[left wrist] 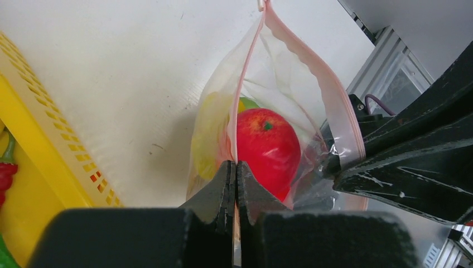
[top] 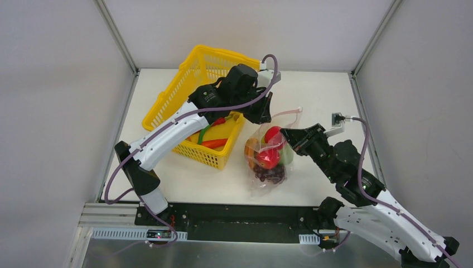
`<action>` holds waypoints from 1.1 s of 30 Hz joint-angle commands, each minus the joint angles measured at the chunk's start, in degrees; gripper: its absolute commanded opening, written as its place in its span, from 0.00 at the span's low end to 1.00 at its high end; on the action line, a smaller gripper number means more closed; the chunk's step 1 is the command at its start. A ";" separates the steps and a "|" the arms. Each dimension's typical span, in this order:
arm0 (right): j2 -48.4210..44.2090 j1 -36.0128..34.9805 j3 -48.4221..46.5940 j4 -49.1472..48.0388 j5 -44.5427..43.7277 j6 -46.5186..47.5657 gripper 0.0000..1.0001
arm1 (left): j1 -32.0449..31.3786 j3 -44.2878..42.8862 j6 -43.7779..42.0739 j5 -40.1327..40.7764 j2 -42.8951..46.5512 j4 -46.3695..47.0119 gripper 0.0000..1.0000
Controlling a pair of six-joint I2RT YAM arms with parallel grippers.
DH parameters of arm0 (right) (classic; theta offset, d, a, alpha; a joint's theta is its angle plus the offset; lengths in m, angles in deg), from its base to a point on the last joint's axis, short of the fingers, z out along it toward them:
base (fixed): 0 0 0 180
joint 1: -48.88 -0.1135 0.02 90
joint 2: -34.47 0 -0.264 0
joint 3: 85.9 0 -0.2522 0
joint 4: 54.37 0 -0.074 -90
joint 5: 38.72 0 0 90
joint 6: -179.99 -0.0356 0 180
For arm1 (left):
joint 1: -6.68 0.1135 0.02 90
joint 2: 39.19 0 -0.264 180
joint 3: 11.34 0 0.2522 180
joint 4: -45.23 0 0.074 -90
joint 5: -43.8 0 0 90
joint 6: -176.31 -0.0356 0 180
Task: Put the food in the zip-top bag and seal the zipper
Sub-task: Adjust the zipper food storage bag at the center of the board.
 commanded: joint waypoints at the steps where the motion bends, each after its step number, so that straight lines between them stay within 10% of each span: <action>1: -0.48 -0.12 -2.40 -4.90 1.61 2.46 0.23 | 0.10 0.99 -1.85 -1.28 3.91 4.35 0.00; 6: 4.00 -0.11 -10.46 3.93 7.11 15.06 0.51 | 0.32 3.30 -4.32 -1.40 6.09 5.81 0.00; 17: -0.92 -0.08 -14.90 8.23 5.68 42.86 0.56 | 0.85 4.78 -9.33 -2.68 9.43 7.19 0.00; 33: -1.48 -0.74 -20.33 12.22 -10.89 50.59 0.67 | 0.89 2.66 -11.81 -3.66 8.90 5.03 0.00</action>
